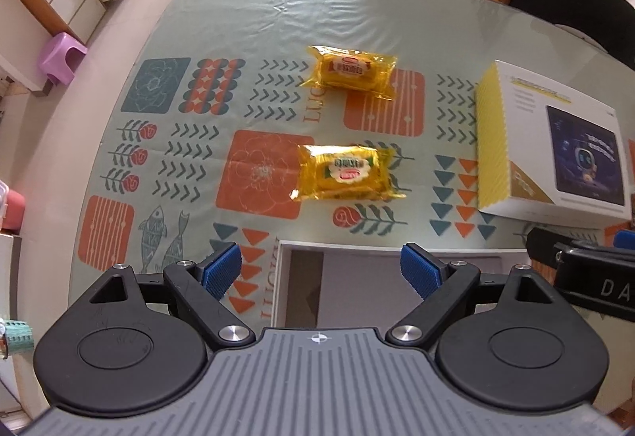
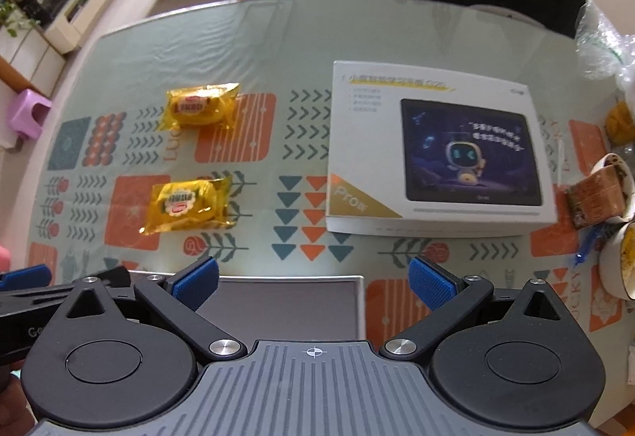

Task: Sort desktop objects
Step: 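Lower the open left gripper around the nearer yellow bread packet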

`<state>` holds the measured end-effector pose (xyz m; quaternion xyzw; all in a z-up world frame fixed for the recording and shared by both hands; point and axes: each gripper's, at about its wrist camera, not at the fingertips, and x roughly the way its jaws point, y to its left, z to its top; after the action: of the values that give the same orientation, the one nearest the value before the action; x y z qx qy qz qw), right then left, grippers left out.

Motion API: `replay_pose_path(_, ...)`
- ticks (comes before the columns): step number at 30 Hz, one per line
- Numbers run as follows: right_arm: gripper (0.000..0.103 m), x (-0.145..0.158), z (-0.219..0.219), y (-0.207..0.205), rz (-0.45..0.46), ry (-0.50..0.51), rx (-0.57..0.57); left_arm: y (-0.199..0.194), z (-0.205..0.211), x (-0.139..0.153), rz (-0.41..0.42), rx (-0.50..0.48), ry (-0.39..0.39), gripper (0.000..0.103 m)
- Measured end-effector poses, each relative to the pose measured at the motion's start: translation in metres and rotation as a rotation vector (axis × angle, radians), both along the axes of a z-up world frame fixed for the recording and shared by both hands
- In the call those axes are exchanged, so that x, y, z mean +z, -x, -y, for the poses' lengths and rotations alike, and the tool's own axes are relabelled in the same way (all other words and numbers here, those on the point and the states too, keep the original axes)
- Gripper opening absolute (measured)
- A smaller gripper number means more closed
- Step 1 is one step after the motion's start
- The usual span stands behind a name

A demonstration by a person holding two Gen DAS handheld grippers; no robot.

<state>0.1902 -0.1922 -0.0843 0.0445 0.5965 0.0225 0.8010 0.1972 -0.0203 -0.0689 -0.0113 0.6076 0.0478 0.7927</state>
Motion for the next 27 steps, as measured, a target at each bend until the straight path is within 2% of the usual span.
replay_pose_path(4, 0.103, -0.014, -0.013, -0.018, -0.073, 0.038, 0.015, -0.016, -0.004, -0.009, -0.01, 0.004, -0.008, 0.103)
replay_pose_path(11, 0.103, -0.014, -0.017, -0.027, -0.001, 0.032, 0.004, -0.037, -0.009, -0.025, -0.029, 0.023, -0.005, 0.103)
replay_pose_path(18, 0.103, -0.02, -0.02, -0.042, 0.072, 0.02, 0.061, -0.05, -0.011, -0.038, -0.041, 0.066, 0.028, 0.103)
replay_pose_path(23, 0.103, -0.027, -0.016, -0.047, 0.07, 0.021, 0.052, -0.057, -0.011, -0.049, -0.059, 0.099, 0.055, 0.103)
replay_pose_path(27, 0.103, -0.031, -0.013, -0.052, 0.074, 0.028, 0.046, -0.064, -0.005, -0.056, -0.068, 0.095, 0.047, 0.103)
